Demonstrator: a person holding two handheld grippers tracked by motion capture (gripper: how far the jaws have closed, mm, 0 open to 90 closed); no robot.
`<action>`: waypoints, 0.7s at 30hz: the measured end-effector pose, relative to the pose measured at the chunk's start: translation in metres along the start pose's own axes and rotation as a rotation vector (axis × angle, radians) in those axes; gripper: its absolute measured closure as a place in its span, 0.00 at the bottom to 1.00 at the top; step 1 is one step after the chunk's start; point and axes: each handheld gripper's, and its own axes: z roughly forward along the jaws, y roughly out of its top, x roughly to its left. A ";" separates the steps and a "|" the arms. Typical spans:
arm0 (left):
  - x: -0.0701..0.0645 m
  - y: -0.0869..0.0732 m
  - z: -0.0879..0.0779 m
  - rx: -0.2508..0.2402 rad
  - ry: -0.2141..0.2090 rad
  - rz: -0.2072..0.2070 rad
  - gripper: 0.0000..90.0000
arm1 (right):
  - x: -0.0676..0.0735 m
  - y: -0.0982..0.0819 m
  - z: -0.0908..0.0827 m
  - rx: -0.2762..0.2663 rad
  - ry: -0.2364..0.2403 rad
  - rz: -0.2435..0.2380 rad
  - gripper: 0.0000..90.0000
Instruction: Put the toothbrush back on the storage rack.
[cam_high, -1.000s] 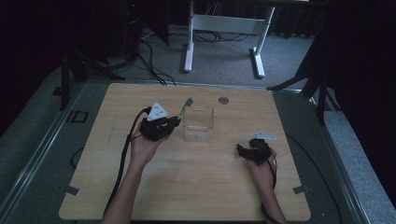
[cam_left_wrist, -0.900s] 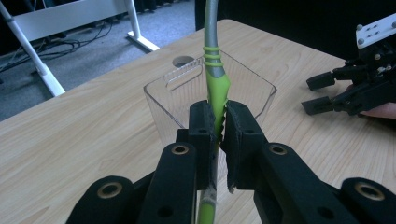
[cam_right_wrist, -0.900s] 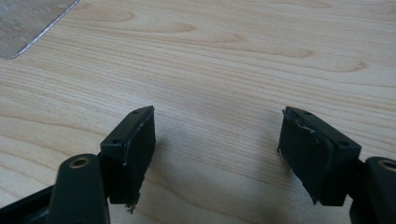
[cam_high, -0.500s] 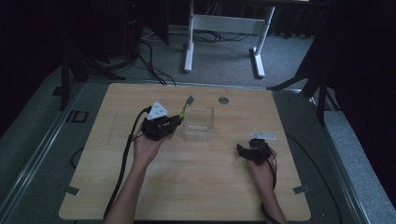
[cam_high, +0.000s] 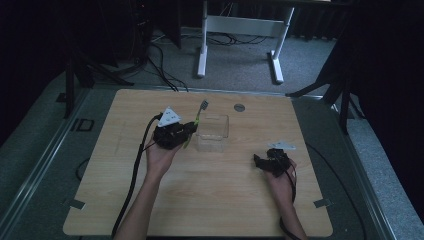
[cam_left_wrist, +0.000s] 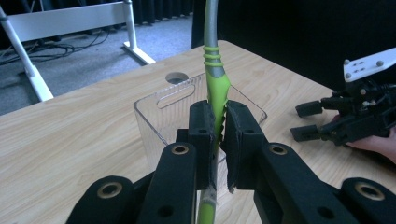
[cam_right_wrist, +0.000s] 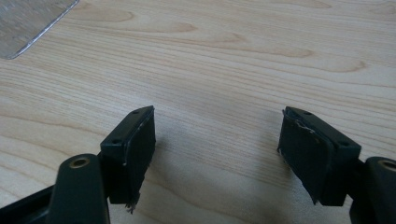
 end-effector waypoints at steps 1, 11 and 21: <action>0.000 0.000 0.000 -0.002 -0.001 -0.002 0.91 | 0.000 0.000 0.000 0.000 0.000 0.000 0.30; -0.001 0.002 0.002 -0.039 -0.016 -0.030 0.91 | 0.000 0.000 0.000 0.000 0.000 0.000 0.30; -0.004 0.003 0.007 -0.061 -0.034 -0.044 0.91 | 0.000 0.000 0.000 0.000 0.000 -0.001 0.30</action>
